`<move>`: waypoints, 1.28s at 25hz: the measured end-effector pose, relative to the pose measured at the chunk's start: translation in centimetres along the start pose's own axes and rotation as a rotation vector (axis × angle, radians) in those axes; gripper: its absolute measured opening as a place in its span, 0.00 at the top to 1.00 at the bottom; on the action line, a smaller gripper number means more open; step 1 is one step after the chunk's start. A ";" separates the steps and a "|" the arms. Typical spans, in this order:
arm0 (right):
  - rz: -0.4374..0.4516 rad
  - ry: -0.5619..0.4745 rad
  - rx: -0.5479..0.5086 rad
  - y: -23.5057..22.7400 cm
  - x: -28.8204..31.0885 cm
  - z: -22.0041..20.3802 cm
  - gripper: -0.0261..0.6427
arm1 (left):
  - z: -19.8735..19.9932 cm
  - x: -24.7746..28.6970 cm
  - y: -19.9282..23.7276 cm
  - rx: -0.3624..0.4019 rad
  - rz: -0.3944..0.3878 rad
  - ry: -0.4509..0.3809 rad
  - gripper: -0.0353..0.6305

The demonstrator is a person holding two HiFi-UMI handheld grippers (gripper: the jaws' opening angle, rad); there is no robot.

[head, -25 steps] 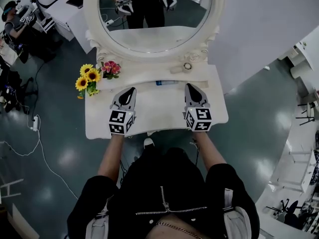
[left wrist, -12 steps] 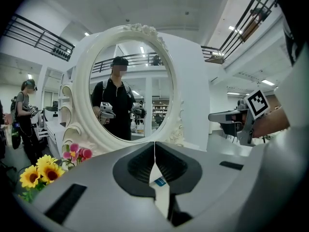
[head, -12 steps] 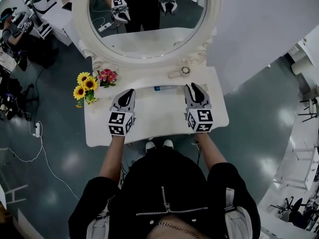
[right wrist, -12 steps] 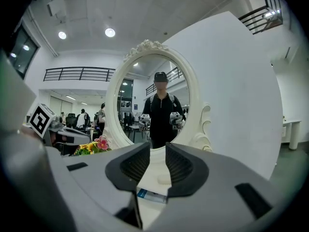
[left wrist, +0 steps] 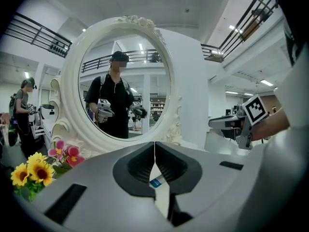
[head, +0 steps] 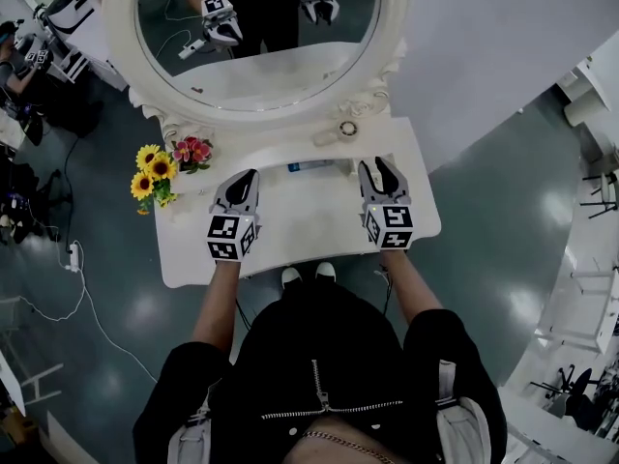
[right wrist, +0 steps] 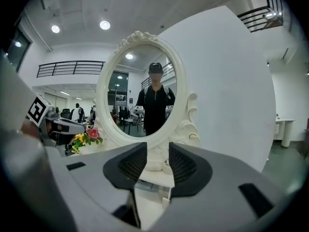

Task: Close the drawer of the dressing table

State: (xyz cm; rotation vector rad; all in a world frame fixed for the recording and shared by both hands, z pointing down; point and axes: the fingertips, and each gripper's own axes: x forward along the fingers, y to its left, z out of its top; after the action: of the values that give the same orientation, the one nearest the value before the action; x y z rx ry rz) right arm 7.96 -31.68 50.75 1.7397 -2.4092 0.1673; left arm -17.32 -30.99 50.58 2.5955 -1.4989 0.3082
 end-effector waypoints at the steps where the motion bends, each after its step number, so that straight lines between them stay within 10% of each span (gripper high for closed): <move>1: -0.004 0.018 0.000 -0.4 0.0 -0.7 0.77 | -0.2 0.1 -0.1 -0.001 -0.002 0.008 0.91; 32: -0.144 0.575 0.163 -9.3 3.7 -24.6 0.72 | -4.7 -0.5 2.4 -0.034 0.094 0.146 0.91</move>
State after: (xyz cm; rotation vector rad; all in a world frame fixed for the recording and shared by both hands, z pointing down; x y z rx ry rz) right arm 17.29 -33.42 75.57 1.6300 -1.8919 0.7487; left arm -20.20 -30.76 55.07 2.4227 -1.5640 0.4664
